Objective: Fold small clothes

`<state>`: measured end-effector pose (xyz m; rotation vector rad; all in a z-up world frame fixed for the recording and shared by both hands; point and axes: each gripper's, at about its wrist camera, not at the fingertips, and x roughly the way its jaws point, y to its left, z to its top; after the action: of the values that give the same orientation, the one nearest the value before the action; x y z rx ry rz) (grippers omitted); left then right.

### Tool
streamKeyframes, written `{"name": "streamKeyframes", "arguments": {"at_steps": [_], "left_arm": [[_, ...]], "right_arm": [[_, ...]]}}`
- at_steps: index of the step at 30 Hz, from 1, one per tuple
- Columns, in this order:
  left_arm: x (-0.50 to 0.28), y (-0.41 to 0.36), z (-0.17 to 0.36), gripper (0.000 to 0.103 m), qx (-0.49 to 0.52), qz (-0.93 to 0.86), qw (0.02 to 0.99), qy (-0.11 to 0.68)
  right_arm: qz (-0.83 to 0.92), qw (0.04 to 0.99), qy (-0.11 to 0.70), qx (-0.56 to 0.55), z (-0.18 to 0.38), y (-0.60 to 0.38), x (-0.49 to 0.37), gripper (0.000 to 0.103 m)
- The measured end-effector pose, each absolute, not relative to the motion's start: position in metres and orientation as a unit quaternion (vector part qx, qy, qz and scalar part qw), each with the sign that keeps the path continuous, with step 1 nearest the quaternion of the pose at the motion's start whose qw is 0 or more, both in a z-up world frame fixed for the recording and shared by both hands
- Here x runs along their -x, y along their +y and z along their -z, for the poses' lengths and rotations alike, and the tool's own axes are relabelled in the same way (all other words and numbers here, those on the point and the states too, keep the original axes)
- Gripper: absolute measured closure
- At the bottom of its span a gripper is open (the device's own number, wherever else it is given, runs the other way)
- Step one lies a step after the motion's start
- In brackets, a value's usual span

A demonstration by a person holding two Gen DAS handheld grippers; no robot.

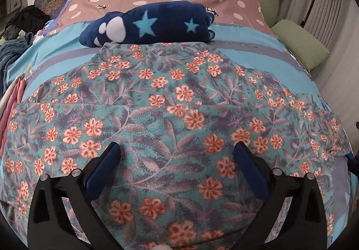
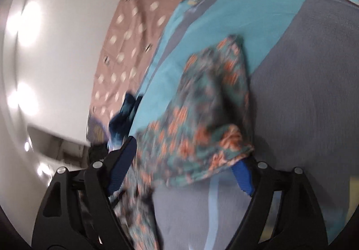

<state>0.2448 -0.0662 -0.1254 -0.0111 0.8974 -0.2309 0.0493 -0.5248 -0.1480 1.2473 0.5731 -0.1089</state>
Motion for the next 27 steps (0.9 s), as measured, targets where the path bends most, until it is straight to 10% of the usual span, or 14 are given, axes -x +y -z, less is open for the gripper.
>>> {"name": "streamKeyframes", "arguments": {"at_steps": [13, 16, 20, 27], "left_arm": [[-0.244, -0.06, 0.125, 0.001, 0.03, 0.125, 0.894, 0.429], [-0.243, -0.054, 0.124, 0.001, 0.049, 0.135, 0.895, 0.423], [-0.242, -0.041, 0.123, 0.001, 0.095, 0.155, 0.893, 0.412], [-0.242, -0.016, 0.123, 0.001, 0.187, 0.192, 0.881, 0.39]], "right_arm": [[0.049, 0.804, 0.17, -0.567, 0.087, -0.528, -0.078, 0.032], [0.035, 0.853, 0.193, -0.484, 0.053, -0.488, -0.113, 0.044], [-0.008, 0.893, 0.254, -0.372, 0.035, -0.418, -0.161, 0.089], [-0.173, 0.921, 0.346, -0.056, 0.066, -0.237, -0.161, 0.093]]}}
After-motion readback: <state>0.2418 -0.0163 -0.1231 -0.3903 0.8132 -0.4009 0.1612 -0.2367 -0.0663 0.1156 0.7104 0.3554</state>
